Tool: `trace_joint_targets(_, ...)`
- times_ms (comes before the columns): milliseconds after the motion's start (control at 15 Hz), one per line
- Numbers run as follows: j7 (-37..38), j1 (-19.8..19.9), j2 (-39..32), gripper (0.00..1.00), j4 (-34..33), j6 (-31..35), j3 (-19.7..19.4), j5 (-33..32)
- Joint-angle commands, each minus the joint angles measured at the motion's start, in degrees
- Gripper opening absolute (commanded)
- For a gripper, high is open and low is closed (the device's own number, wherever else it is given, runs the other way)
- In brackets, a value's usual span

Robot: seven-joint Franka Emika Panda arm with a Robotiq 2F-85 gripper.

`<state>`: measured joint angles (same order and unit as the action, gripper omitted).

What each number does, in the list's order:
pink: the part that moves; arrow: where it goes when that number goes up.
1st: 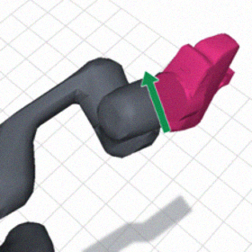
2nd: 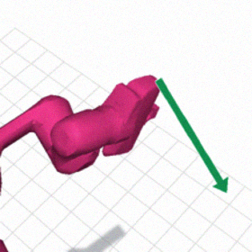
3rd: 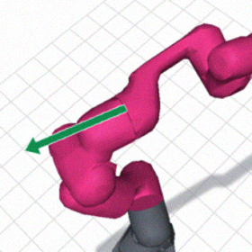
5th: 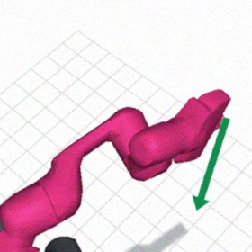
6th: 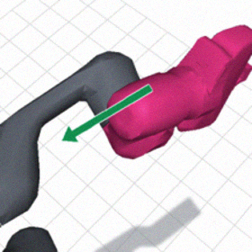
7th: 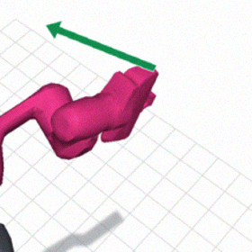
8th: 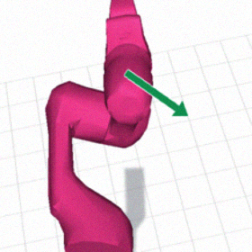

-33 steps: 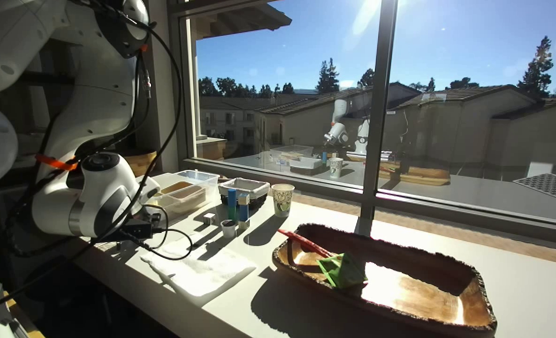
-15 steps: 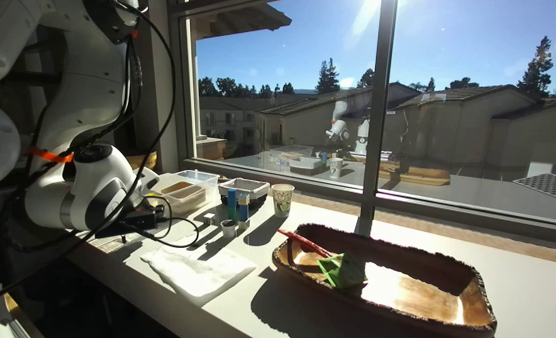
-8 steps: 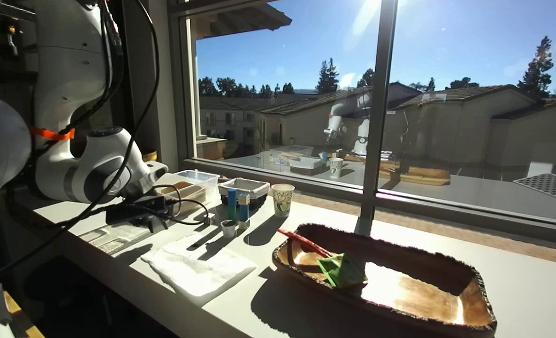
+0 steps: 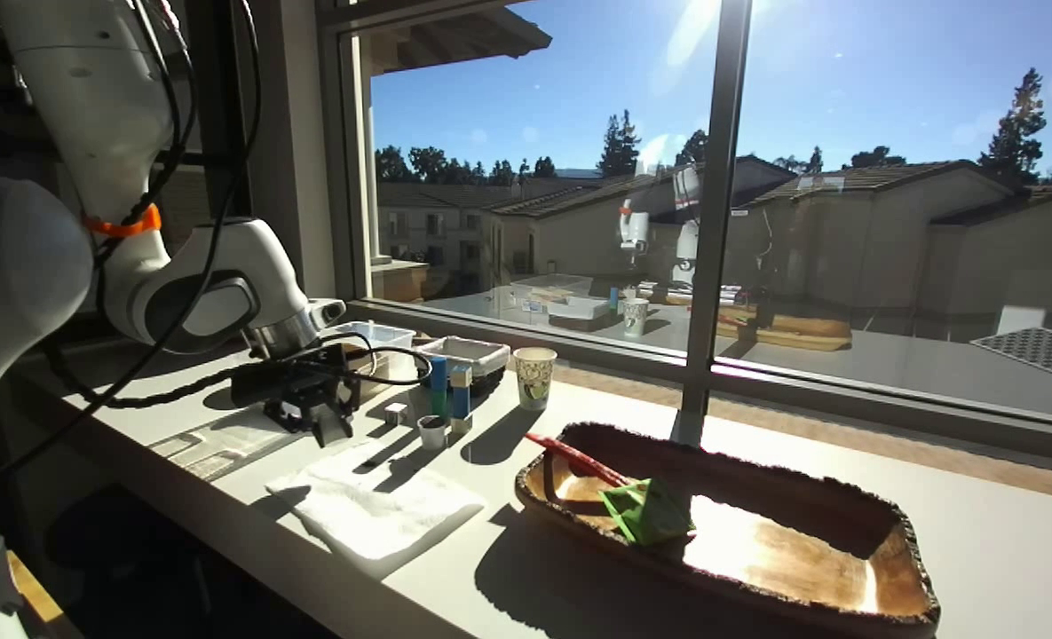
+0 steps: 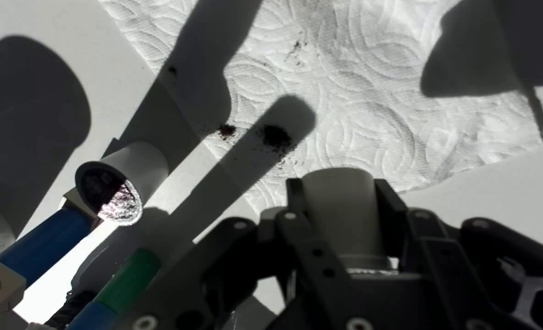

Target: Pick up the bottle from the left and put some of the objects onto the towel

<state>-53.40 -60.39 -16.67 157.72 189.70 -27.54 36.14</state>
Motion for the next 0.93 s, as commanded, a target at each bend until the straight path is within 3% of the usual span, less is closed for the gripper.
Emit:
trace_joint_targets(0, -4.99, -15.30, -6.23, 0.15, 0.18, -4.45, -13.89, 6.34)
trace_joint_targets(400, -0.31, -39.53, -15.07, 0.15, 0.29, -17.58, -36.18, 0.51)
trace_joint_targets(600, 3.81, -51.99, -21.08, 0.15, -1.39, -30.29, -47.92, -5.72)
trace_joint_targets(667, 9.63, -54.45, -20.36, 0.15, -0.96, -33.14, -51.54, -14.09)
trace_joint_targets(867, 17.22, -63.43, -20.01, 0.15, -2.03, -43.32, -61.73, -28.00)
